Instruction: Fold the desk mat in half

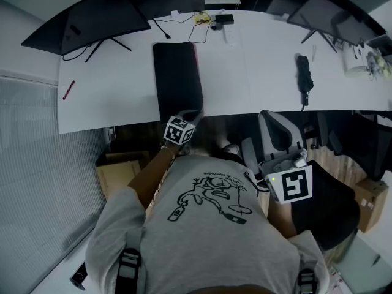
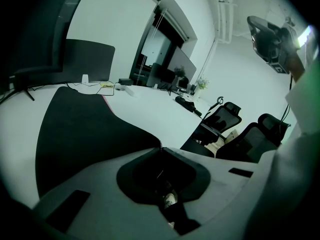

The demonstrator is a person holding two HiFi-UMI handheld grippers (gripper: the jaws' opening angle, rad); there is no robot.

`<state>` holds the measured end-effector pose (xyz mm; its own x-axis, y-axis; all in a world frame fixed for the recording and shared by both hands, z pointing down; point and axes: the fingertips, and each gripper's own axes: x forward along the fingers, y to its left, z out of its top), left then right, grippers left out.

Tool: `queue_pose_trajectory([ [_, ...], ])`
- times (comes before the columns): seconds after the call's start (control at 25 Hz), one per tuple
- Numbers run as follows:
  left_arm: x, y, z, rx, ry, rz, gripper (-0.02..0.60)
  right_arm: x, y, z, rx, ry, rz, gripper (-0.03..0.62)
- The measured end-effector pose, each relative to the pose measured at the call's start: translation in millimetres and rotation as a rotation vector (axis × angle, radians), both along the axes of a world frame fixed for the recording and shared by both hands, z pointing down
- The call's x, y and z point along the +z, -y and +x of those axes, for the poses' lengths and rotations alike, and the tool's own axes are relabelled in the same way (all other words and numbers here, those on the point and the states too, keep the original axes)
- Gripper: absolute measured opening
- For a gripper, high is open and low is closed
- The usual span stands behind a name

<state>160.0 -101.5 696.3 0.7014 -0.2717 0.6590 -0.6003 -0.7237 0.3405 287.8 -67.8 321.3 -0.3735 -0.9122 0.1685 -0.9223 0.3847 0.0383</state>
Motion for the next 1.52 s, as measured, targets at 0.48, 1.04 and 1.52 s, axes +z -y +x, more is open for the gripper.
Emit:
queue_pose_trajectory([
  [0.48,28,-5,6,0.047,0.065,-0.027,0.032,4,-2,15,0.038,-0.013,-0.014,0.009],
  [1.04,48,-15,4,0.084,0.072,-0.062,0.054,6,3,4,0.056,-0.023,-0.027,0.009],
  [1.52,-29,17,-22,0.007,-0.077,0.054,0.035,4,16,-45,0.034,-0.023,-0.028,0.009],
])
